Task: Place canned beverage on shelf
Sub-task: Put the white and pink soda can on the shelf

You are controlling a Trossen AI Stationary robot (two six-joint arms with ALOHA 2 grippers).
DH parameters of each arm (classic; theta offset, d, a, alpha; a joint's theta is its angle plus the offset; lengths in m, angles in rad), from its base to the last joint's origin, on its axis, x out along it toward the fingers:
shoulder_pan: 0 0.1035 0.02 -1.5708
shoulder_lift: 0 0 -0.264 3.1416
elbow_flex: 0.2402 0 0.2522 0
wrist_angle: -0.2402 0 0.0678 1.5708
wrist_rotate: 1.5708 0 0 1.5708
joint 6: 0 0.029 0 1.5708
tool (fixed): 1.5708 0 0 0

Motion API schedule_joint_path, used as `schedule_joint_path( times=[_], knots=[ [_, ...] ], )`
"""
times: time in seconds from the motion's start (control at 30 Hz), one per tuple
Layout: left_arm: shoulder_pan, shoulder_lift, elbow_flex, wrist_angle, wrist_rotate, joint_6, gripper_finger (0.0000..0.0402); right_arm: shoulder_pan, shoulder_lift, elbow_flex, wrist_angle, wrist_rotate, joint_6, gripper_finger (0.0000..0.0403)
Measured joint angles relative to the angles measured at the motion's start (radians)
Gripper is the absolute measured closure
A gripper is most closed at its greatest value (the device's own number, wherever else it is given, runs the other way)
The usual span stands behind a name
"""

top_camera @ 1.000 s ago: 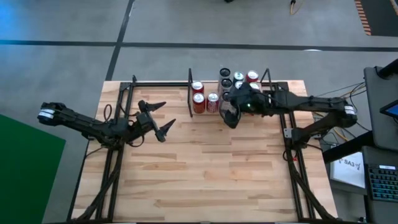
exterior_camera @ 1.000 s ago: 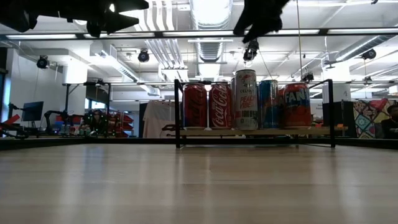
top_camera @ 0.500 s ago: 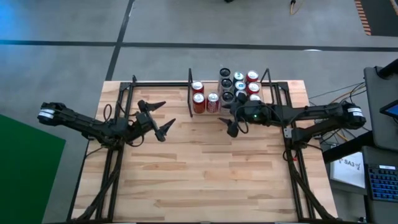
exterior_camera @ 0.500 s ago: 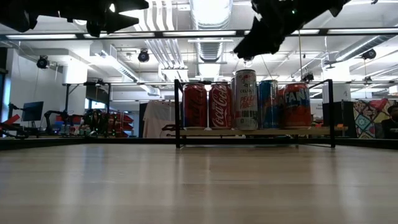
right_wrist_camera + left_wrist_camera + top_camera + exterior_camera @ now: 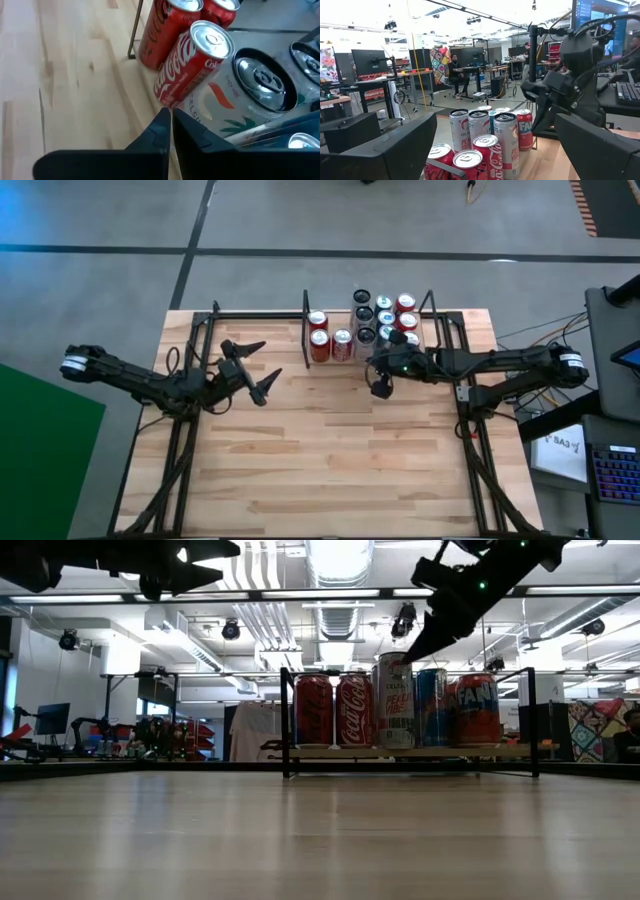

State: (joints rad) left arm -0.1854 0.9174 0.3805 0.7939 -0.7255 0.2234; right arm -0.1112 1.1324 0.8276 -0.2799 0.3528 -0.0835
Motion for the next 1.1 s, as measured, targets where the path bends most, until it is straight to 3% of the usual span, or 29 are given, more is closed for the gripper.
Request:
schedule_joint_path(
  times=[0.23, 0.6, 1.1],
  knots=[
    [0.018, 0.034, 0.000, 0.001, -0.001, 0.002, 0.0012, -0.002, 0.003, -0.011, 0.031, 0.107, 0.000, 0.0394],
    [0.032, 0.109, 0.000, 0.103, -0.001, 0.038, 0.0012, -0.017, 0.003, -0.014, 0.086, 0.119, -0.015, 0.0394],
    [0.032, 0.111, 0.000, 0.106, -0.001, 0.048, 0.0012, -0.051, 0.003, -0.015, 0.110, 0.119, -0.038, 0.0394]
  ],
)
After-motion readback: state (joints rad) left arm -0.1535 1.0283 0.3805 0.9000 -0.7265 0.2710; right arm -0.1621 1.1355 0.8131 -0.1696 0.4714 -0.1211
